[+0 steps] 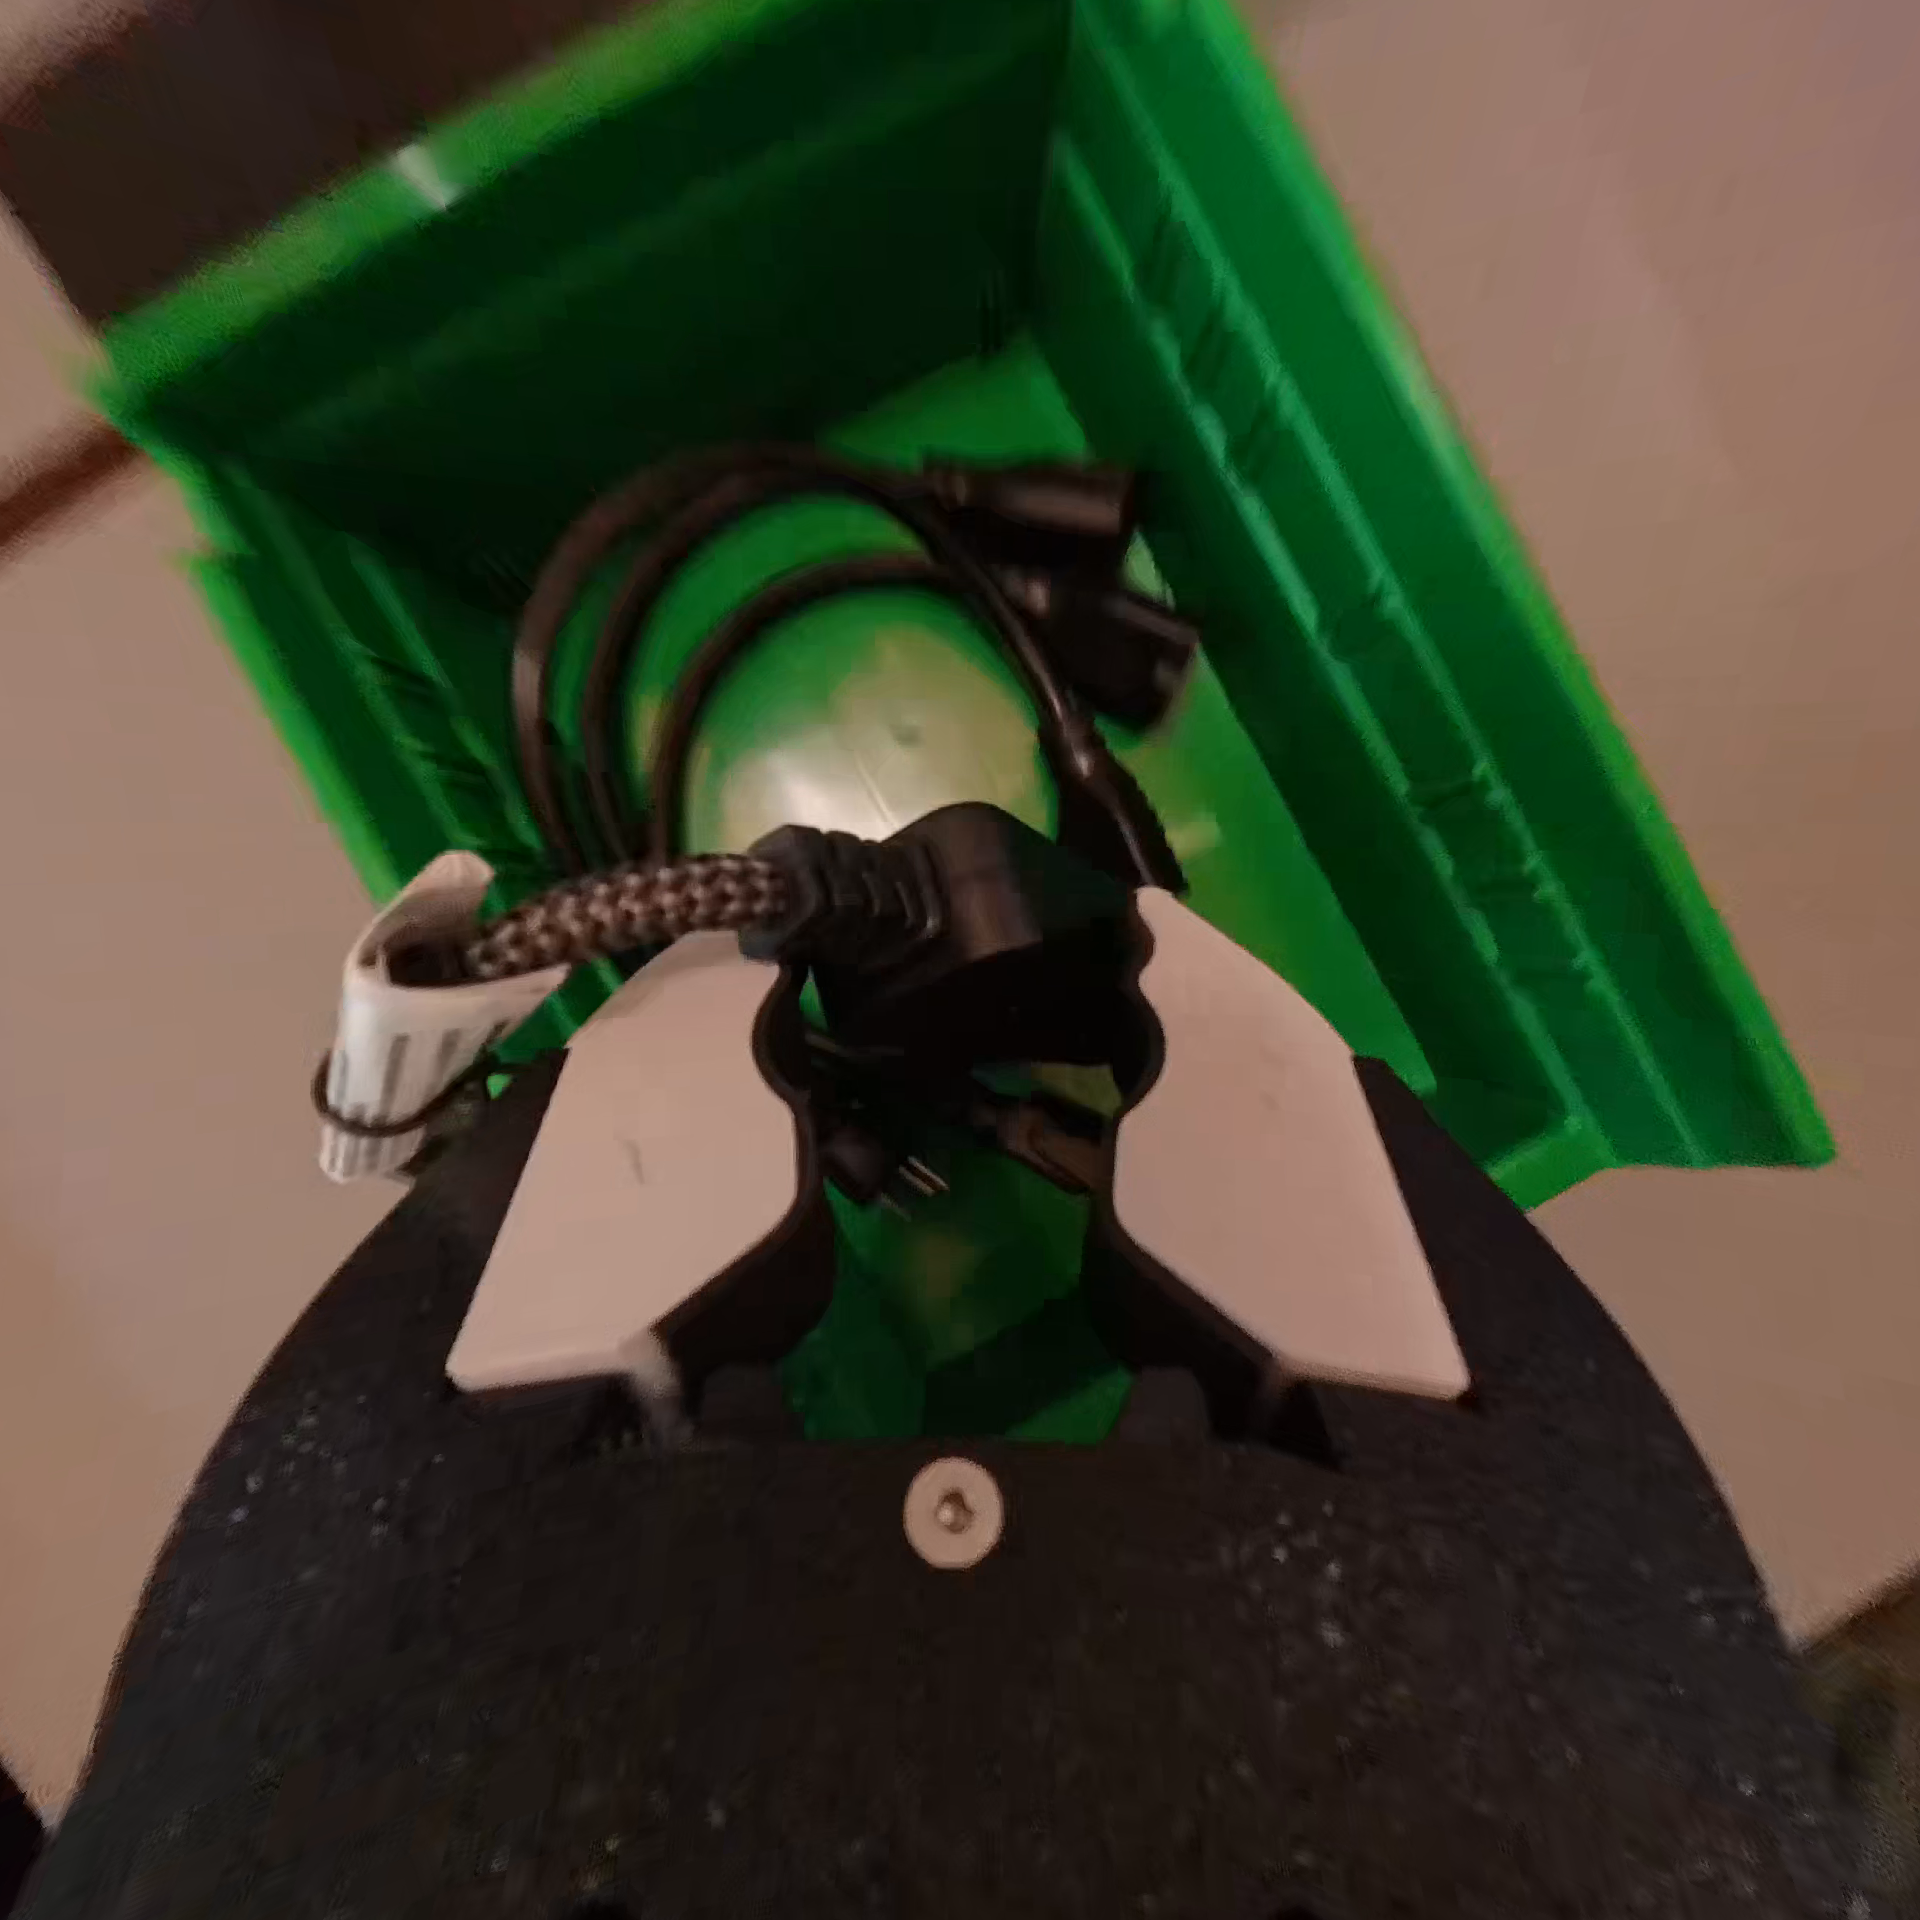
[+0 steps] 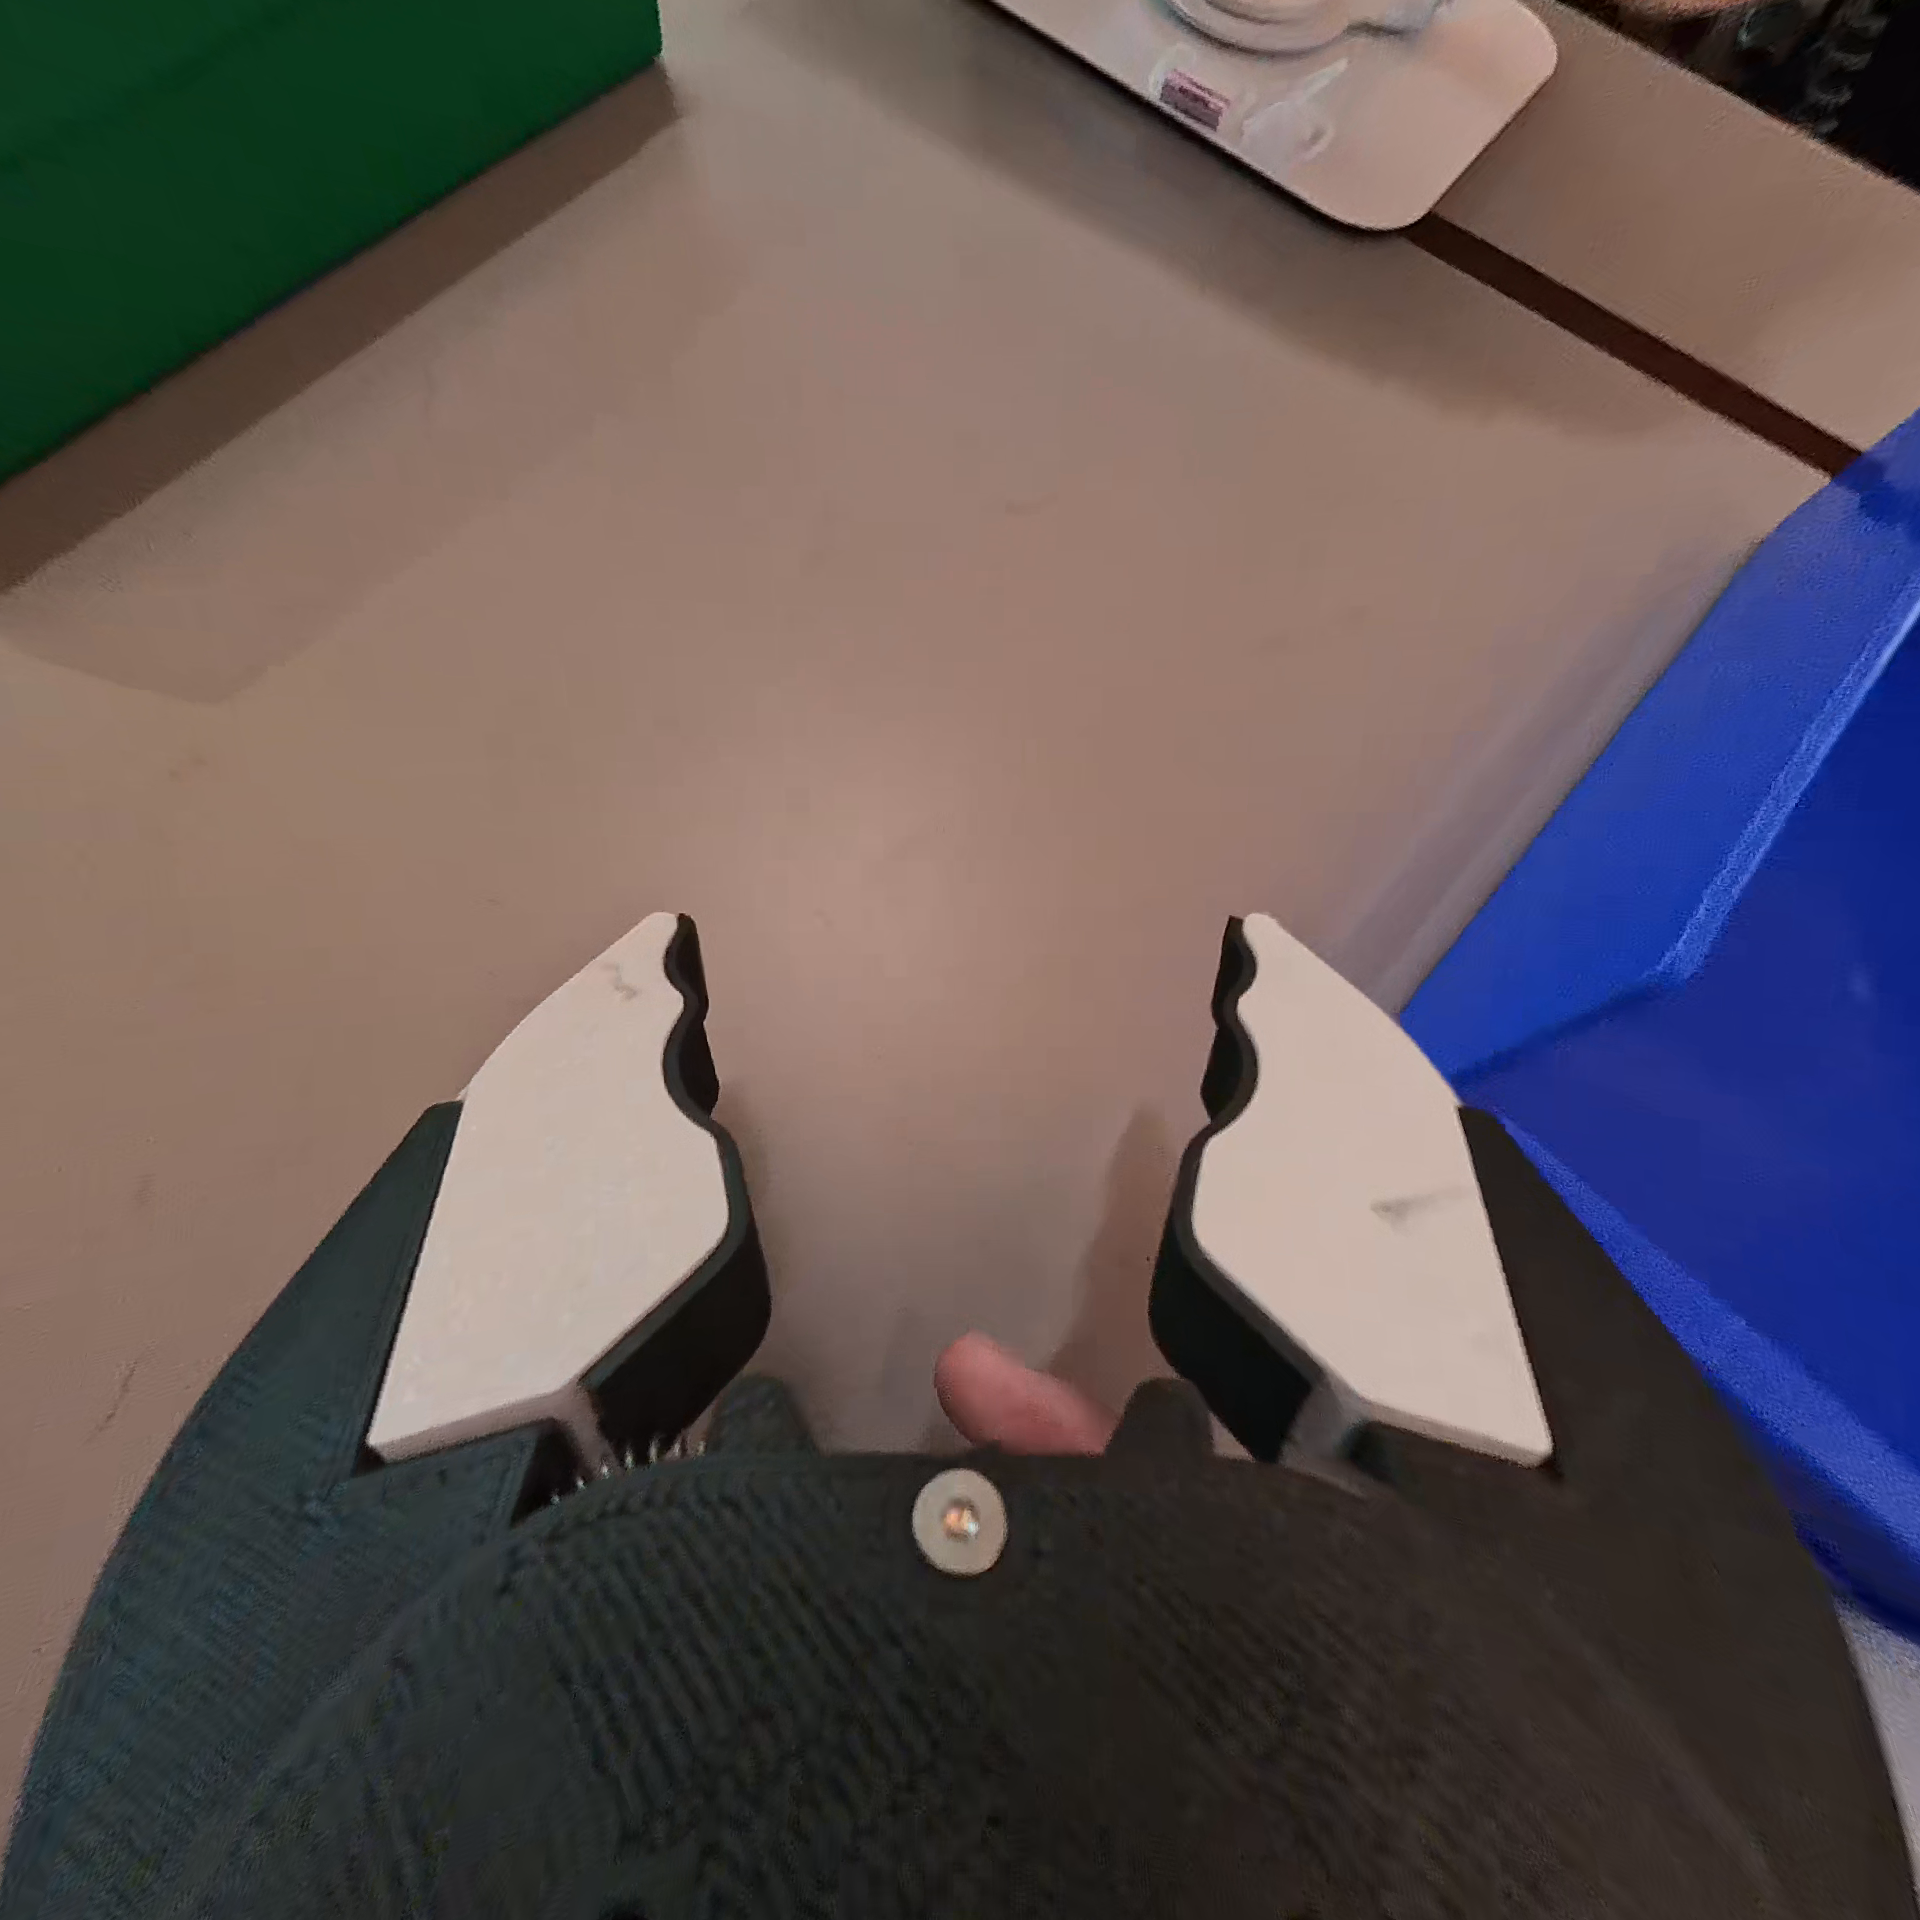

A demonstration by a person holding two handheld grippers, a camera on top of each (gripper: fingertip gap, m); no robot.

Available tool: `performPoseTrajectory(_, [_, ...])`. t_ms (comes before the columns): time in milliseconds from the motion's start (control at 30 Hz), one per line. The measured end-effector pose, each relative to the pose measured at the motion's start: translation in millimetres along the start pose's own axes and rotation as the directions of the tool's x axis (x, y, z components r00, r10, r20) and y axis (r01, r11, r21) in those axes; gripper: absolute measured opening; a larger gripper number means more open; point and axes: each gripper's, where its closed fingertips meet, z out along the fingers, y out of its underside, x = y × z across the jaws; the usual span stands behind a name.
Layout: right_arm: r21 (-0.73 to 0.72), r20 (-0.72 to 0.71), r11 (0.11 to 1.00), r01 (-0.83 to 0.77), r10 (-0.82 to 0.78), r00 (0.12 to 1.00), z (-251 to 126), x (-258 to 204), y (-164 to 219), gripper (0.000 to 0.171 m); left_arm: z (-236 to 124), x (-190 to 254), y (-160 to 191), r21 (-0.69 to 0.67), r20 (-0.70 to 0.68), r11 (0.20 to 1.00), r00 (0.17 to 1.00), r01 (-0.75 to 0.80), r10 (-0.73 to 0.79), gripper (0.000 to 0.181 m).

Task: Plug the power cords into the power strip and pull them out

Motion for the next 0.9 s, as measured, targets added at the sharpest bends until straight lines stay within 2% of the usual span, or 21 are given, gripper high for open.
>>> performPoseTrajectory(33, [0.001,0.006,1.000,-0.023,0.023,1.000,1.5,1.5,1.7,0.093,-12.4,-1.9,-11.6,0.063,0.035,0.998,0.999,-0.011,0.009,0.056])
performPoseTrajectory(167, [0.035,0.019,0.998,-0.043,0.042,0.999,2.7,1.2,-4.9,0.091,-65.6,5.9,-44.7,0.187,0.105,0.977,0.991,-0.100,0.081,0.056])
performPoseTrajectory(300, [0.055,0.010,0.998,0.018,-0.019,1.000,-0.7,-2.3,-11.4,0.093,-106.1,60.3,-79.3,0.246,0.059,0.925,0.957,-0.289,0.283,0.055])
performPoseTrajectory(367, [0.075,0.013,0.997,0.021,-0.022,1.000,-4.4,-3.1,-14.9,0.093,-118.0,97.0,-95.3,0.251,0.030,0.880,0.912,-0.404,0.410,0.055])
performPoseTrajectory(467, [0.109,0.014,0.994,0.024,-0.025,1.000,-12.3,-0.1,-17.4,0.092,-120.1,159.9,-108.9,0.227,-0.083,0.785,0.792,-0.576,0.605,0.055])
performPoseTrajectory(567, [0.119,-0.012,0.993,0.007,-0.006,1.000,-22.3,12.6,-16.9,0.092,-97.3,213.8,-109.3,0.178,-0.235,0.693,0.654,-0.698,0.719,0.055])
performPoseTrajectory(667, [0.148,-0.045,0.989,-0.017,0.024,0.999,-35.8,26.0,-16.6,0.091,-54.4,245.9,-96.0,0.075,-0.376,0.626,0.559,-0.776,0.739,0.054])
performPoseTrajectory(800, [0.154,-0.080,0.988,-0.021,0.034,0.996,-49.4,36.5,-3.9,0.090,8.8,271.2,-71.9,-0.085,-0.529,0.587,0.536,-0.805,0.658,0.055])
performPoseTrajectory(900, [0.145,-0.098,0.989,-0.031,0.046,0.994,-54.1,42.6,11.5,0.090,54.7,290.1,-63.0,-0.157,-0.563,0.583,0.557,-0.797,0.610,0.055])
